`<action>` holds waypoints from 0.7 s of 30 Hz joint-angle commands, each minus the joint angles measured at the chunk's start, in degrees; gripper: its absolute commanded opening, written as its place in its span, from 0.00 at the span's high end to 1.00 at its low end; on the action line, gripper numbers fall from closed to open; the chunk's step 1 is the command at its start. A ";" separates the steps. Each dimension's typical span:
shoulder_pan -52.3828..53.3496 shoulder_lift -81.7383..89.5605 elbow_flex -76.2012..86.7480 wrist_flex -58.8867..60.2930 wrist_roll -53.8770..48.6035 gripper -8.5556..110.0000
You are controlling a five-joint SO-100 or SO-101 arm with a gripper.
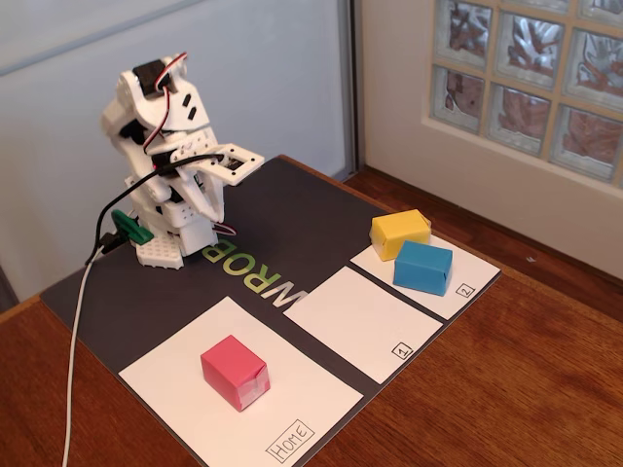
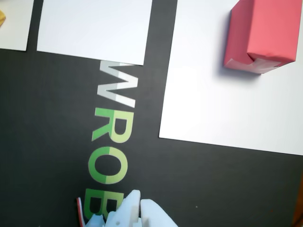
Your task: Move box red to home
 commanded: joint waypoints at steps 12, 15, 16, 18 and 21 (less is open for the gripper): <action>-0.26 10.81 18.46 -2.90 6.59 0.93; -1.32 13.10 21.62 -3.43 7.82 0.93; -1.67 14.41 22.76 -3.43 8.00 0.93; -2.20 17.05 25.05 -3.25 8.70 0.93; -3.16 17.05 27.42 -4.92 10.99 0.93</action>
